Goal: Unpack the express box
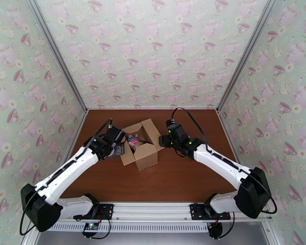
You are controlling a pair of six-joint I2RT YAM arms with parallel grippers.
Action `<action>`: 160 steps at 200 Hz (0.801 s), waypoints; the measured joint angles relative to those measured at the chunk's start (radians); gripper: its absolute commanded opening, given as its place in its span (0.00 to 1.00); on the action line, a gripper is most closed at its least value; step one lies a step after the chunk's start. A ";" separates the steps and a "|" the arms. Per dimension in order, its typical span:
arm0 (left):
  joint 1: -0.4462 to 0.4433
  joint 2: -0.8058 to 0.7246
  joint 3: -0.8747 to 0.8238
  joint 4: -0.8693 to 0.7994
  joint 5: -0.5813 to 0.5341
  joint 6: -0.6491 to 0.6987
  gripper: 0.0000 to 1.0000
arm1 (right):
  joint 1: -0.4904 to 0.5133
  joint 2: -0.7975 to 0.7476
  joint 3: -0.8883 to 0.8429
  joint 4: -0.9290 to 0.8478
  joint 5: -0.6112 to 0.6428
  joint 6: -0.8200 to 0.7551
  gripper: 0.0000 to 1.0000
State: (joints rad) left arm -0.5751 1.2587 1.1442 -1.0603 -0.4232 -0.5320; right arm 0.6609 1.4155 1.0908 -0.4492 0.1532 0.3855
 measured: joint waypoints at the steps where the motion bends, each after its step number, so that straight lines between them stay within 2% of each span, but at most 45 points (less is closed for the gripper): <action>1: 0.000 0.000 -0.002 0.000 0.000 0.000 0.82 | 0.000 0.001 0.000 0.000 0.000 0.000 0.66; 43: -0.005 -0.009 -0.085 0.068 0.061 -0.045 0.81 | 0.000 0.063 0.051 -0.005 0.000 -0.030 0.66; 82: -0.046 -0.024 -0.122 0.100 0.081 -0.090 0.81 | -0.006 0.137 0.116 -0.005 -0.005 -0.055 0.66; 160: -0.223 -0.003 -0.167 0.188 0.099 -0.213 0.81 | -0.029 0.294 0.273 0.021 -0.074 -0.106 0.66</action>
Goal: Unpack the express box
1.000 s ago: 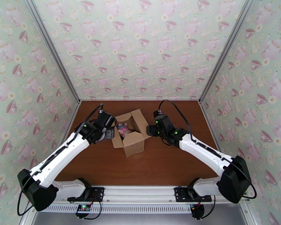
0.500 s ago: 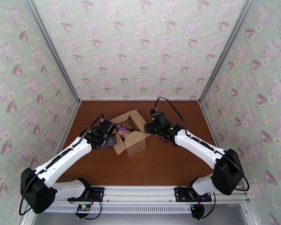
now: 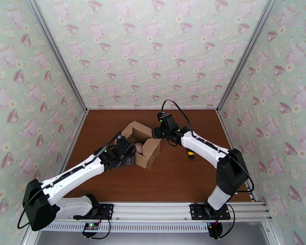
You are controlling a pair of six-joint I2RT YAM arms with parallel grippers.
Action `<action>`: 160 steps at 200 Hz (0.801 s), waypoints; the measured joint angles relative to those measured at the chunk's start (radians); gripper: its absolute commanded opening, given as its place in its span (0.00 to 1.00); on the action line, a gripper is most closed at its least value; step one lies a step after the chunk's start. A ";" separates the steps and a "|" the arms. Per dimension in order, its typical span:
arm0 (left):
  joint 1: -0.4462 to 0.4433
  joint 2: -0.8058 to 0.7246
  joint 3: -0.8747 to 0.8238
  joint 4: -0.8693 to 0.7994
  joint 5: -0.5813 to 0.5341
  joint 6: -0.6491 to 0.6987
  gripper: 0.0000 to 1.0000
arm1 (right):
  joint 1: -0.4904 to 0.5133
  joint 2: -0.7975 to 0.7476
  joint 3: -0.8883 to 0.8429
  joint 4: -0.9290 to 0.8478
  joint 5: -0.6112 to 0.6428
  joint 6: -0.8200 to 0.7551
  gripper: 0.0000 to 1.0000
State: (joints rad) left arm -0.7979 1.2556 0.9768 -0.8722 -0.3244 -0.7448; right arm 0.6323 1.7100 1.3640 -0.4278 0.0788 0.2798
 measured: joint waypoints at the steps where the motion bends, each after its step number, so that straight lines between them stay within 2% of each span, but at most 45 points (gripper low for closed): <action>1: -0.003 0.002 0.000 0.002 0.000 0.000 0.81 | 0.000 0.001 0.001 0.000 -0.001 0.000 0.66; 79: -0.110 0.102 0.089 0.026 -0.005 -0.038 0.80 | -0.001 0.078 0.102 0.018 -0.069 -0.031 0.67; 123: -0.118 0.043 0.150 -0.011 -0.031 -0.041 0.81 | -0.001 0.060 0.109 0.000 -0.069 -0.049 0.67; 160: -0.118 -0.029 0.234 -0.079 -0.072 -0.039 0.81 | 0.000 -0.031 0.109 -0.022 -0.063 -0.049 0.67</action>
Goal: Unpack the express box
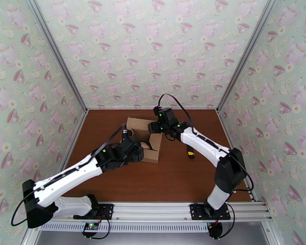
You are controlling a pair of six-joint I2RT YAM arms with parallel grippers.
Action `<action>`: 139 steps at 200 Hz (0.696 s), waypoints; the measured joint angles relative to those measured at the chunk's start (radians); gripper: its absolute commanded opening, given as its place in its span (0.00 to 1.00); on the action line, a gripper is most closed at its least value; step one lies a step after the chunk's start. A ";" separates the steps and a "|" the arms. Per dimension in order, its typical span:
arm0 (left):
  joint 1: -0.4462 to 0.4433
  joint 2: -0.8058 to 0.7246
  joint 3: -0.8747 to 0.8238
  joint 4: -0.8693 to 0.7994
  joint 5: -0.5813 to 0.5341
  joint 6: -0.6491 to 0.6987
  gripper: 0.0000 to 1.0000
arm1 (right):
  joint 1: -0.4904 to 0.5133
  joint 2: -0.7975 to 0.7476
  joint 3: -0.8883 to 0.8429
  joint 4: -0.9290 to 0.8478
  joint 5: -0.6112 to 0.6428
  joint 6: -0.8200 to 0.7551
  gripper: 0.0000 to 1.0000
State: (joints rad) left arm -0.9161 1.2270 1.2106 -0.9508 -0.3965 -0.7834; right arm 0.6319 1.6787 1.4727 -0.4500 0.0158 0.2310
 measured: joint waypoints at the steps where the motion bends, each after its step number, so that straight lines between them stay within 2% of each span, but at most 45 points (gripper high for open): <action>1: 0.000 0.000 0.002 -0.002 -0.001 0.000 0.81 | 0.000 -0.002 0.000 0.000 0.000 0.000 0.67; 45: 0.018 -0.005 0.067 -0.082 -0.044 0.032 0.82 | 0.021 -0.124 -0.036 -0.001 0.042 0.000 0.68; 77: 0.073 0.009 0.101 -0.106 -0.053 0.097 0.84 | 0.061 -0.157 -0.086 -0.011 0.095 0.003 0.71; 139: 0.167 0.163 0.149 -0.092 -0.053 0.256 0.84 | 0.115 -0.211 -0.186 -0.032 0.152 0.047 0.73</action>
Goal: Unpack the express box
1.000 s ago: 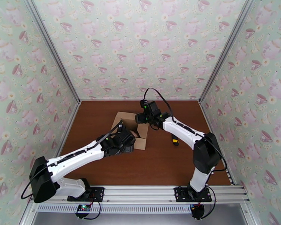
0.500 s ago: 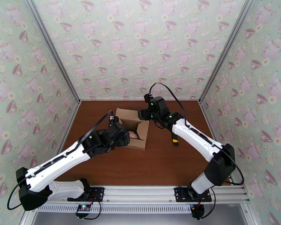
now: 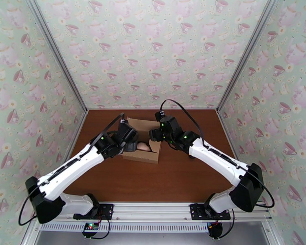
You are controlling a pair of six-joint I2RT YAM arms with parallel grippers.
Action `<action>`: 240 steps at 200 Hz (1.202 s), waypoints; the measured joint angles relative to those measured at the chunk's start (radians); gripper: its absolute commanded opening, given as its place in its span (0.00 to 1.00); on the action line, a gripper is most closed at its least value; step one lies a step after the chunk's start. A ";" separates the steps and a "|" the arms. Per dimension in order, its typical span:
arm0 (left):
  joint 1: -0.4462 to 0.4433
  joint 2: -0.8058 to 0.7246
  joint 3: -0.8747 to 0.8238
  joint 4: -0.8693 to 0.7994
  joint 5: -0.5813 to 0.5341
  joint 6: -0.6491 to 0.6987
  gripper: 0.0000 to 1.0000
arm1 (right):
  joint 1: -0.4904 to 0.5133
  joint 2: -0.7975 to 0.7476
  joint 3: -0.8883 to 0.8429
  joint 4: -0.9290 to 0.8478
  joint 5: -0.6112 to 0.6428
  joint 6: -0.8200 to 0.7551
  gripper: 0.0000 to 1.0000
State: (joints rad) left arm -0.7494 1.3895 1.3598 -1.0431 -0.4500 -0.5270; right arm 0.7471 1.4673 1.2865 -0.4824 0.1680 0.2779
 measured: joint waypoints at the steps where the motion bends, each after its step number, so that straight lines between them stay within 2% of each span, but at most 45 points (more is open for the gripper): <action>1: 0.000 0.002 0.000 0.001 0.000 0.002 0.84 | 0.000 -0.001 -0.002 0.000 0.002 0.002 0.73; 59: 0.014 0.103 0.002 0.017 -0.029 0.066 0.83 | 0.018 -0.003 -0.043 -0.003 0.023 0.033 0.74; 135: 0.057 0.124 0.002 0.019 -0.102 0.084 0.83 | 0.019 -0.003 -0.055 -0.003 0.032 0.033 0.74; 240: 0.160 -0.016 -0.004 0.028 -0.113 0.094 0.83 | 0.024 0.031 -0.084 -0.002 0.039 0.033 0.73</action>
State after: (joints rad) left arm -0.5896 1.3735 1.3556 -1.0153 -0.5629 -0.4332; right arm 0.7708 1.4982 1.2026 -0.4839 0.2070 0.3111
